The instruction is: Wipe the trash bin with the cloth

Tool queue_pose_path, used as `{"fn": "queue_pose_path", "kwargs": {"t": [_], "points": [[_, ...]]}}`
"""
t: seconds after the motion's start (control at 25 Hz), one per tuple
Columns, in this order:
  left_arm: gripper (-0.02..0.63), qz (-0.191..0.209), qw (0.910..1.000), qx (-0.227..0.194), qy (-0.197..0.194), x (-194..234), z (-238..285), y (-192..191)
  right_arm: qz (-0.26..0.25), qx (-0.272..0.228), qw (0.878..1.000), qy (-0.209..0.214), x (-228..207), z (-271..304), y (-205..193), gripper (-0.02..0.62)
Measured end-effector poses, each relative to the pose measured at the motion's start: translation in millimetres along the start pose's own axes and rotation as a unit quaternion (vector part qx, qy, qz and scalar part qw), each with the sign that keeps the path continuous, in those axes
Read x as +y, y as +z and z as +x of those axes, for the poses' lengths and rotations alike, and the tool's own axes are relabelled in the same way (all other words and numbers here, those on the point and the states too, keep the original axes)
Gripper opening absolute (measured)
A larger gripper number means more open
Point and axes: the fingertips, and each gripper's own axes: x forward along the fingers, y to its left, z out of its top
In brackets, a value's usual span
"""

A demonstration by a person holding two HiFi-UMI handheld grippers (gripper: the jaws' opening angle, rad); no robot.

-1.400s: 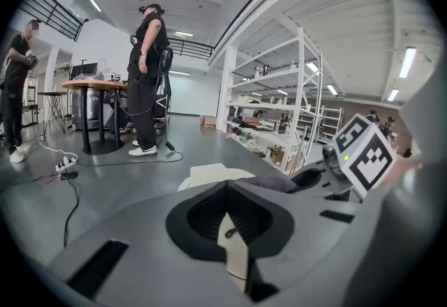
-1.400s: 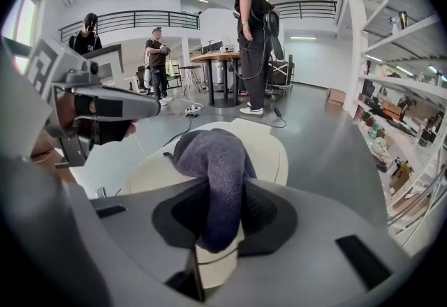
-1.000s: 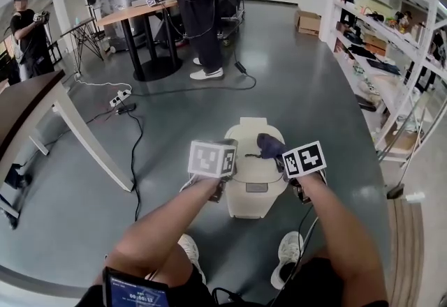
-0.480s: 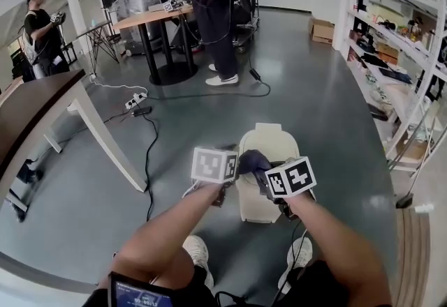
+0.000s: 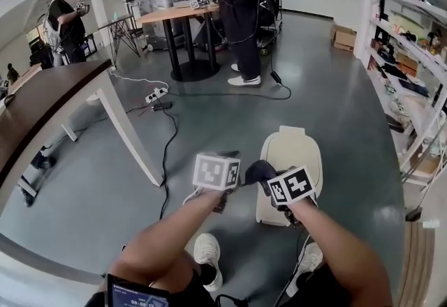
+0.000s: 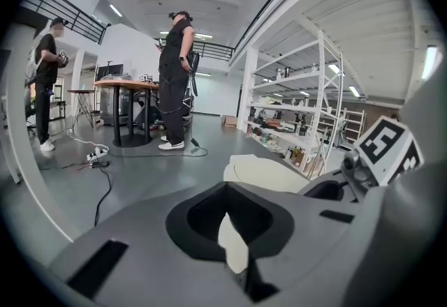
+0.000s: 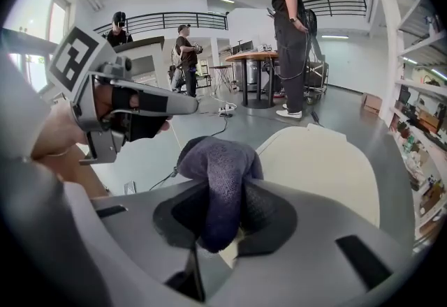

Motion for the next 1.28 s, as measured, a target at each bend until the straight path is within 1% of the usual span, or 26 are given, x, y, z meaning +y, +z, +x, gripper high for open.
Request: {"fn": "queue_pose_path", "kwargs": {"t": [0.2,0.4,0.6,0.8,1.12,1.24,1.28], "points": [[-0.003,0.023,0.9996,0.001,0.016,11,-11,-5,0.0,0.002,1.0,-0.007,-3,-1,1,0.089],[-0.003,0.015,0.9998,0.002,0.01,9,-18,-9,0.008,0.005,1.0,-0.021,-10,-7,-1,0.089],[-0.003,0.005,1.0,-0.001,0.0,-3,-16,-8,0.022,0.002,0.999,-0.031,-19,-16,-14,0.089],[-0.003,0.029,0.9994,-0.002,-0.016,-24,-5,-1,0.034,-0.007,0.998,-0.047,-32,-28,-25,0.089],[-0.003,0.057,0.997,0.003,-0.052,-82,17,0,0.074,-0.02,0.994,-0.08,-71,-60,-56,0.089],[-0.003,0.054,0.9969,0.007,-0.057,-112,34,0,0.085,-0.026,0.992,-0.089,-99,-78,-76,0.089],[-0.003,0.05,0.997,0.007,-0.059,-115,36,0,0.088,-0.027,0.991,-0.092,-102,-81,-79,0.089]]}}
